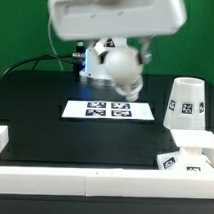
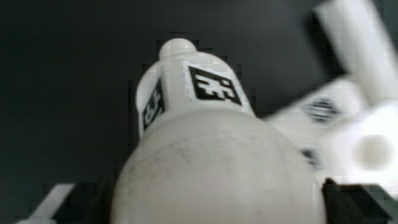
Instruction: Assemble lamp
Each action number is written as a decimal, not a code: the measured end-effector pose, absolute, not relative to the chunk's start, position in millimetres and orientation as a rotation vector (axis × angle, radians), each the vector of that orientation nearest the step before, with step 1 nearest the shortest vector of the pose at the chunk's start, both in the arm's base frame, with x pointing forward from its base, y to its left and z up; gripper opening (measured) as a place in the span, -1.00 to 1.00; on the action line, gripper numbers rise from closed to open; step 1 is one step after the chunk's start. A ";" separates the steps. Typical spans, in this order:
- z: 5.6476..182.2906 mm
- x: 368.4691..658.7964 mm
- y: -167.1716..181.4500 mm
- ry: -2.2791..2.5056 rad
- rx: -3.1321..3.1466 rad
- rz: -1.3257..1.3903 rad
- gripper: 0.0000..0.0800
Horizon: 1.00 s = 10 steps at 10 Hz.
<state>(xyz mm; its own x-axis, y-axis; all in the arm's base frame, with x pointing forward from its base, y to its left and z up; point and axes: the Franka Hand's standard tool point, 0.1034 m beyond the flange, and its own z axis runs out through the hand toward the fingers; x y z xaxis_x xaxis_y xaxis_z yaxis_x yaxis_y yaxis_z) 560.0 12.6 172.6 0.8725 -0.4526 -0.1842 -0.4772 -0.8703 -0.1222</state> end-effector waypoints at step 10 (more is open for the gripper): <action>183.3 622.1 92.7 0.843 -2.793 -0.652 0.42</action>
Offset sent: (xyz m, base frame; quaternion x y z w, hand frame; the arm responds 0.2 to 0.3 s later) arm 0.0000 0.0000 0.0000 0.0000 0.1938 0.0000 0.9810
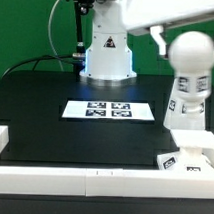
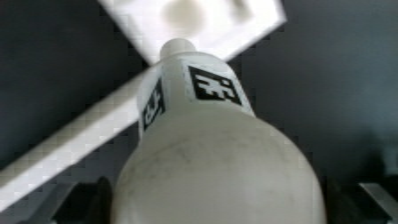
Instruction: Assemble lamp
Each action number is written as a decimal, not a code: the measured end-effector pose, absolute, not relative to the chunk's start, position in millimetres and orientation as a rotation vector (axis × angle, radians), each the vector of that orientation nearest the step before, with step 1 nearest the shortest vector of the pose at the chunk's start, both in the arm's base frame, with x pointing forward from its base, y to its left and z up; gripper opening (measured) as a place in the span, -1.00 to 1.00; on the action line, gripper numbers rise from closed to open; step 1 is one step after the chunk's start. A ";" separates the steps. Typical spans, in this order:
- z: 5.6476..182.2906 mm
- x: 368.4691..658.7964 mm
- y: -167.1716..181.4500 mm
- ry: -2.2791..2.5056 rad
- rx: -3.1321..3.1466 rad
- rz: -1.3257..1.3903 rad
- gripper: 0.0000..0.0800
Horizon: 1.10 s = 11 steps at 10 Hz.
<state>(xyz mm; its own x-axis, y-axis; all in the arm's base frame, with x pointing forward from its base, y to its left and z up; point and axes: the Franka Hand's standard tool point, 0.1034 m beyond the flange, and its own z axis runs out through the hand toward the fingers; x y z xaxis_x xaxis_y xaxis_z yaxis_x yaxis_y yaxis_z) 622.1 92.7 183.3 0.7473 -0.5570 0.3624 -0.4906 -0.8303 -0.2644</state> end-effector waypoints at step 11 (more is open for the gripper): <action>163.8 615.9 100.1 0.686 -2.849 -0.710 0.42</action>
Offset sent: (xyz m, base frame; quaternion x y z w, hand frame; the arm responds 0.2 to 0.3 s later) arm -0.0072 -0.0468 -0.0014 -0.1250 0.0433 -0.1848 0.9738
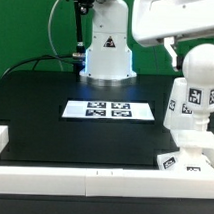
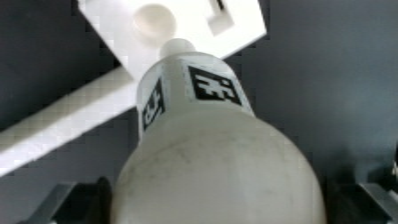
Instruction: Assemble lamp
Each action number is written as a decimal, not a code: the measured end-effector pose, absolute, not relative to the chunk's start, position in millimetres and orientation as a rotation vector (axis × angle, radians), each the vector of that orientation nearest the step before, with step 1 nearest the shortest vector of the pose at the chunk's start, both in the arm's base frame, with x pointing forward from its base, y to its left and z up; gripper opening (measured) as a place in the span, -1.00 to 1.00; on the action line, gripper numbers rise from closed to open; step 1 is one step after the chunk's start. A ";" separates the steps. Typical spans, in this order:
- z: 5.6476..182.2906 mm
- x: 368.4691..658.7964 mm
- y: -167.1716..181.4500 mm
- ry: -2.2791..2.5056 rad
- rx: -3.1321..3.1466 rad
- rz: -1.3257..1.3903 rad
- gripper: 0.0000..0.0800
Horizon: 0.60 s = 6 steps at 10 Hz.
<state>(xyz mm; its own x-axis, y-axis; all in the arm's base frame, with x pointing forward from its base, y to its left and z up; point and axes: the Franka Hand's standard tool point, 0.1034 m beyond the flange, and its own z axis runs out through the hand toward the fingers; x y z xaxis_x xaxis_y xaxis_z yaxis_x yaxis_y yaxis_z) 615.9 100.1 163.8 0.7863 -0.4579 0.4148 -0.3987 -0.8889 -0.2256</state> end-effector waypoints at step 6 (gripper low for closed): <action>153.3 612.3 102.9 0.629 -2.886 -0.703 0.42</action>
Offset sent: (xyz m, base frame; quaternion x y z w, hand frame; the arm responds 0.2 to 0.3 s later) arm -0.0008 -0.0017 0.0004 -0.0022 0.0138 -0.0064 0.9999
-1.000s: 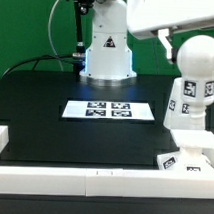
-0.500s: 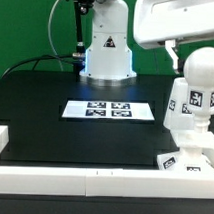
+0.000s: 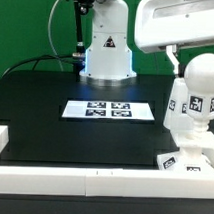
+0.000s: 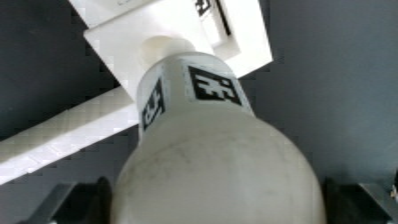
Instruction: Assemble lamp
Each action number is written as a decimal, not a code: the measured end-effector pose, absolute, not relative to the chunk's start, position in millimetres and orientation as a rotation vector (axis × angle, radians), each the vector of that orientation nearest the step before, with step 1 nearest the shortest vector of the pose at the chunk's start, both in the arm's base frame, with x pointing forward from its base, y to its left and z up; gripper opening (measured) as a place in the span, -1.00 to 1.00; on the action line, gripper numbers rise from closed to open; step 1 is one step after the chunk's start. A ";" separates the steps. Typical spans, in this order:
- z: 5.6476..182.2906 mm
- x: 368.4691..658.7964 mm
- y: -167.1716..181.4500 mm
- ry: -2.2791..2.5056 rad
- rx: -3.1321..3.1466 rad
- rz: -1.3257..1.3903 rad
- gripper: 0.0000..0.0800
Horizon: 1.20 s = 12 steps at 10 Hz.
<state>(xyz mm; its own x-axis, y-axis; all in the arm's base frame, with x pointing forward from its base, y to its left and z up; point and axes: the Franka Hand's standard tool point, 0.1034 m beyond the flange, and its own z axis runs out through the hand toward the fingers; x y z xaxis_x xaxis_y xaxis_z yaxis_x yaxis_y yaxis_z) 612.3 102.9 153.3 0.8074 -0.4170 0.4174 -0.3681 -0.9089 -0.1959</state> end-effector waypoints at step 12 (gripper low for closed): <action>134.5 612.6 93.0 0.602 -2.907 -0.741 0.42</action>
Offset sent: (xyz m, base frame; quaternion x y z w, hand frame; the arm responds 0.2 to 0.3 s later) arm 0.0010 -0.0039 -0.0025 -0.0040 0.0046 -0.0066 1.0000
